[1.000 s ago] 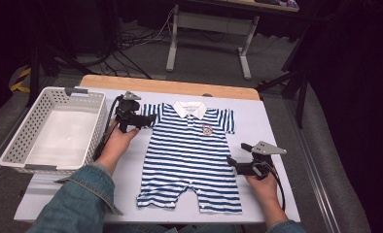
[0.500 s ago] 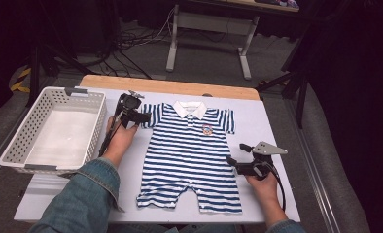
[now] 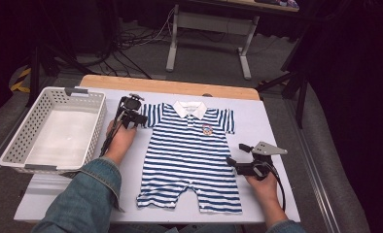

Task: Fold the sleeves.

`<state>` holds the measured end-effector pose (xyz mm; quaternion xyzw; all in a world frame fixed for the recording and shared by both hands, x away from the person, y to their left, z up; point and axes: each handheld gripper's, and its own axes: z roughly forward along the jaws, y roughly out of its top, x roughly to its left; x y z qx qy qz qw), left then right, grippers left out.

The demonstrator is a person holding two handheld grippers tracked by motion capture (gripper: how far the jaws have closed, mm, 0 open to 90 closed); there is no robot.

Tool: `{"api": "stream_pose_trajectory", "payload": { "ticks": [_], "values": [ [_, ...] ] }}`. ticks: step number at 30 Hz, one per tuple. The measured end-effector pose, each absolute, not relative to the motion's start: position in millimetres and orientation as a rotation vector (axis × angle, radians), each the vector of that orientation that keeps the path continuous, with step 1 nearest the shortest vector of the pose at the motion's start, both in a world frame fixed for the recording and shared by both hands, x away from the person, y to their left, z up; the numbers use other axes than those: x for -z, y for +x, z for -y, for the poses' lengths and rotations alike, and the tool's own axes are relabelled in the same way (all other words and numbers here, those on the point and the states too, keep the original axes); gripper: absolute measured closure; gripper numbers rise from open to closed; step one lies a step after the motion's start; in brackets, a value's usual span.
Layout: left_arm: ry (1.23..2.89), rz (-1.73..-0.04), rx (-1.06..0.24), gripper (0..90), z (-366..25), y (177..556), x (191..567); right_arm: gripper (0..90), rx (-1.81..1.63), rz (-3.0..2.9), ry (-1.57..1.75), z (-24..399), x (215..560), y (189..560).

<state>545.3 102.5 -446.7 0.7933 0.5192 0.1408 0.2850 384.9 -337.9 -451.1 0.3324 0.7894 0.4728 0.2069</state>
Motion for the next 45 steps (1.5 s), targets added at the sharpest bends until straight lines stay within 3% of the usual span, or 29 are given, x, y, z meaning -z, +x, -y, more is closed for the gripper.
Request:
{"api": "stream_pose_trajectory", "payload": {
  "ticks": [3, 5, 9, 17, 26, 28, 29, 31, 36, 45],
  "values": [
    [2.123, -1.372, -0.35, 65.3, -101.7, 544.9, 446.3, 19.1, -1.326, -2.198, 0.925, 338.3, 451.0, 385.0],
    [2.104, -1.367, -0.297, 78.7, -102.1, 545.2, 446.0, 19.1, -1.324, -2.198, 0.924, 338.0, 451.0, 384.8],
    [2.11, -1.326, -0.336, 85.6, -99.7, 543.1, 442.6, 19.1, -1.332, -2.2, 0.924, 337.8, 450.9, 384.5],
    [2.067, -1.2, -0.397, 85.9, -87.3, 534.5, 424.9, 19.1, -1.35, -2.19, 0.932, 340.0, 450.5, 384.6],
    [2.127, -1.078, -0.4, 85.8, -55.5, 532.7, 418.9, 19.1, -1.355, -2.192, 0.929, 340.0, 450.3, 384.3],
    [2.122, -1.052, -0.357, 83.6, -52.2, 533.6, 421.9, 19.1, -1.358, -2.19, 0.929, 340.3, 450.3, 384.2],
    [2.12, -1.035, -0.327, 74.0, -50.8, 533.6, 423.5, 19.0, -1.359, -2.189, 0.931, 340.5, 450.3, 384.1],
    [2.137, -1.005, -0.291, 69.7, -48.6, 532.4, 424.8, 18.9, -1.361, -2.188, 0.931, 340.6, 450.2, 384.1],
    [2.188, -1.044, -0.331, 55.9, -55.7, 532.5, 423.4, 18.9, -1.365, -2.187, 0.929, 341.0, 450.1, 384.1],
    [2.171, -1.081, -0.189, 51.1, -63.5, 526.9, 429.6, 18.7, -1.362, -2.188, 0.932, 340.6, 450.4, 384.0]
  ]
}}
